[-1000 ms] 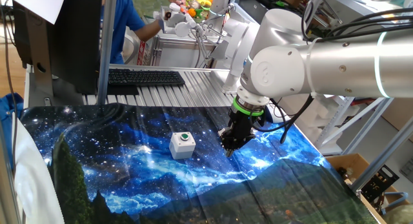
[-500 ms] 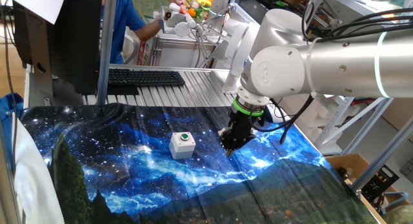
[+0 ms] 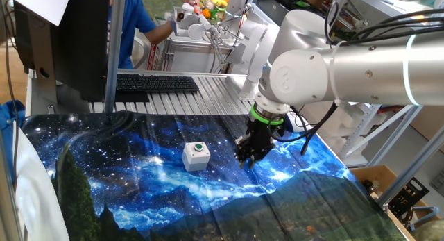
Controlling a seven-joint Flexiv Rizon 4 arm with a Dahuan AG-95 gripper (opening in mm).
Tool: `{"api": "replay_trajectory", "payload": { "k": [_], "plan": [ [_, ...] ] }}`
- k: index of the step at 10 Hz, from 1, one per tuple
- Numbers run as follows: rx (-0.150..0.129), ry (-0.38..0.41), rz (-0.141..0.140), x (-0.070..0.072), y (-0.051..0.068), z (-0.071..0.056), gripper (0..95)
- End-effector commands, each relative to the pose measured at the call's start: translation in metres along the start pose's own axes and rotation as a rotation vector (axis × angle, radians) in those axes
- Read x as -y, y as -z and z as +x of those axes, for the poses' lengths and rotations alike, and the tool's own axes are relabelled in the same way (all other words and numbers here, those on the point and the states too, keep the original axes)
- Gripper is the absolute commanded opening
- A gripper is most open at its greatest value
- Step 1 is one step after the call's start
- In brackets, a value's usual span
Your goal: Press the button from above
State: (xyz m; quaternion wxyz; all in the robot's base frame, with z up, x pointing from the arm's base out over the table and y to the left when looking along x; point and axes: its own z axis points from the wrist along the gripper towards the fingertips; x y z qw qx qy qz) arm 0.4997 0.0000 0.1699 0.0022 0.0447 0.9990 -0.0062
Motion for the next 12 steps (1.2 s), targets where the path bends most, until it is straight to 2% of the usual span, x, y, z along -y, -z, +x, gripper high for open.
{"api": "replay_trajectory", "payload": {
  "k": [1, 4, 8, 9, 10, 11, 12],
  "plan": [
    [-0.001, -0.003, 0.000, 0.000, 0.000, 0.000, 57.0],
    [0.000, 0.035, -0.001, 0.000, 0.000, 0.000, 0.0],
    [0.002, 0.024, -0.005, -0.002, 0.001, 0.000, 0.0],
    [0.001, 0.017, -0.011, -0.005, 0.003, 0.001, 0.0],
    [0.000, -0.006, -0.029, -0.011, 0.006, 0.000, 0.0],
    [-0.003, -0.013, -0.034, -0.014, 0.008, -0.002, 0.0],
    [-0.008, -0.025, -0.036, -0.021, 0.013, -0.011, 0.0]
  ]
}}
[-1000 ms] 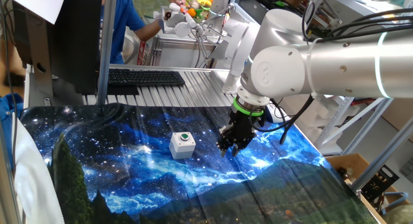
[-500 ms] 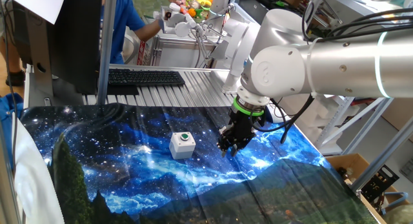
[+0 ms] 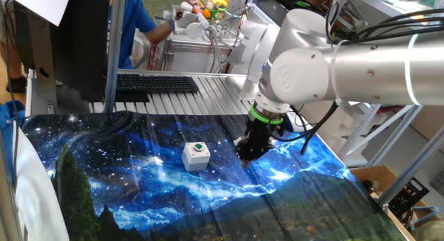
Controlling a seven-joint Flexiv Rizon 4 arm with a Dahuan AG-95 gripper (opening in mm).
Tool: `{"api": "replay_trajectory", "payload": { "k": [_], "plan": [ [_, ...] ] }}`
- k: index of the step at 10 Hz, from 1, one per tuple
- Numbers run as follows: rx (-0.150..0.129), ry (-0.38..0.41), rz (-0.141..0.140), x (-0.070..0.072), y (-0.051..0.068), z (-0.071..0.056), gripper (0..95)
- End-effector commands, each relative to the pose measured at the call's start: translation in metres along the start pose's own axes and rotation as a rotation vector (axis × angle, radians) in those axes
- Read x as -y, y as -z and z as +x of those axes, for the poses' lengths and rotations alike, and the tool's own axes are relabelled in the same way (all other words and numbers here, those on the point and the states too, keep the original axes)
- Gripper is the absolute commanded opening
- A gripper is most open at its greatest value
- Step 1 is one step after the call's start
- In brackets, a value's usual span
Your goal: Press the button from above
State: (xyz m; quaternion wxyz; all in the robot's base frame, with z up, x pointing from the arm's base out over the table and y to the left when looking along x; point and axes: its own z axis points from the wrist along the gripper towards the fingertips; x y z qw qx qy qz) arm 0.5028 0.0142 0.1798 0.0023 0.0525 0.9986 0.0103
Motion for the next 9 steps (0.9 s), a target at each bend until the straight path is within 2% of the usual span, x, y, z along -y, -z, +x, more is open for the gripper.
{"api": "replay_trajectory", "payload": {
  "k": [1, 2, 6, 9],
  "plan": [
    [-0.007, -0.012, -0.003, -0.009, 0.003, -0.013, 0.0],
    [-0.005, -0.012, -0.001, -0.013, 0.002, -0.021, 0.0],
    [-0.006, -0.010, -0.005, -0.019, -0.014, -0.058, 0.0],
    [-0.007, -0.016, -0.001, -0.027, -0.019, -0.079, 0.0]
  ]
}}
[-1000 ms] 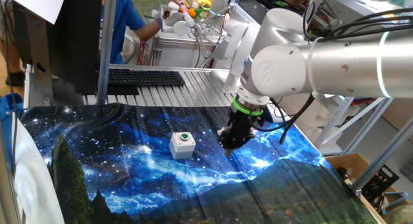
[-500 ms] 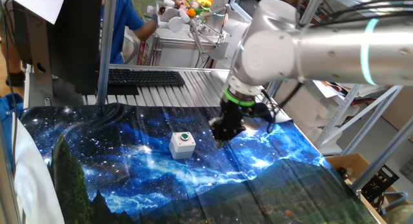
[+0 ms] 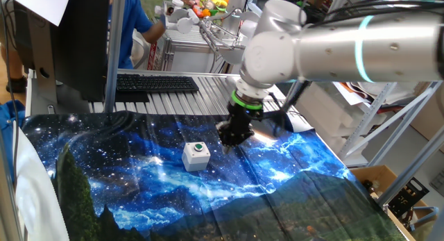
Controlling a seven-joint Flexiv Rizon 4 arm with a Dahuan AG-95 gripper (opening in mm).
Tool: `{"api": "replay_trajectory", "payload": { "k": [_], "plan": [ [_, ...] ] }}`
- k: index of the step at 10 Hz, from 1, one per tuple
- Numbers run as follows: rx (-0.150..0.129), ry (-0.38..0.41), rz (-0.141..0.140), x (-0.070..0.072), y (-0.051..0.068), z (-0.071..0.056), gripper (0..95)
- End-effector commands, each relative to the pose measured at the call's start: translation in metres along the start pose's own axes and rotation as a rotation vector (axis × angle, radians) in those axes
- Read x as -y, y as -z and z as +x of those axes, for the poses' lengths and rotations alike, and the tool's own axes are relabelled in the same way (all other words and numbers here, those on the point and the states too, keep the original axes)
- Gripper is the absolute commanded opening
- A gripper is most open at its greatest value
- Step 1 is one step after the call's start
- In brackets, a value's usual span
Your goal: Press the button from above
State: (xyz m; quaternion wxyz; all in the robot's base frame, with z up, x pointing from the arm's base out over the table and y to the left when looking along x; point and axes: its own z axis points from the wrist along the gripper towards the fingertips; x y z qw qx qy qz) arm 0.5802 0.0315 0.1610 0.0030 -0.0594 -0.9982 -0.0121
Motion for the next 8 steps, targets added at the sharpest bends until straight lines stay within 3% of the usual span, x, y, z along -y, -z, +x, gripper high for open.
{"api": "replay_trajectory", "payload": {
  "k": [1, 4, 8],
  "plan": [
    [0.004, -0.005, 0.002, -0.004, 0.001, -0.012, 0.0],
    [0.012, -0.007, -0.001, -0.004, -0.003, -0.017, 0.0],
    [-0.032, -0.016, -0.028, -0.015, 0.013, -0.010, 0.0]
  ]
}}
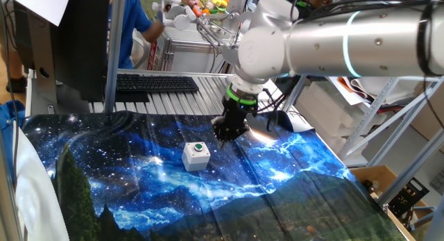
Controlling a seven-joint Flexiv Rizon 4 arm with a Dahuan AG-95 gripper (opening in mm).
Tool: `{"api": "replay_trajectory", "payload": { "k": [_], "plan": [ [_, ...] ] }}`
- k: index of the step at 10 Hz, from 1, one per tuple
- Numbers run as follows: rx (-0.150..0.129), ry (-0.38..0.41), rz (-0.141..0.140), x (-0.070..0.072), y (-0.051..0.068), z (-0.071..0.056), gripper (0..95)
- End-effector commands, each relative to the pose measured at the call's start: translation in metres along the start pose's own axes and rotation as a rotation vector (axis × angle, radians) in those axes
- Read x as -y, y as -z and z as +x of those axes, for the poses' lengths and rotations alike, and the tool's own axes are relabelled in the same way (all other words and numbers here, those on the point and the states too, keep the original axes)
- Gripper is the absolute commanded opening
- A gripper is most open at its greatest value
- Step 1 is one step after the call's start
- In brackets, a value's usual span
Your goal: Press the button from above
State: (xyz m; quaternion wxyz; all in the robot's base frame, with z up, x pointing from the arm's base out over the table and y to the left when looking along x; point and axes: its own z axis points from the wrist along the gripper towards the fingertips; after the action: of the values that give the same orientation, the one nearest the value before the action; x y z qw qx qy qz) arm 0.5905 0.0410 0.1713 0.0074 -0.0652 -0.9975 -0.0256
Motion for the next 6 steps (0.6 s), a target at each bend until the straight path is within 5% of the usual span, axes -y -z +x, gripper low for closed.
{"api": "replay_trajectory", "payload": {
  "k": [1, 6],
  "plan": [
    [-0.028, -0.015, 0.002, -0.0075, 0.0086, 0.0015, 0.0],
    [-0.020, -0.031, 0.025, -0.0061, 0.0092, 0.0008, 0.0]
  ]
}}
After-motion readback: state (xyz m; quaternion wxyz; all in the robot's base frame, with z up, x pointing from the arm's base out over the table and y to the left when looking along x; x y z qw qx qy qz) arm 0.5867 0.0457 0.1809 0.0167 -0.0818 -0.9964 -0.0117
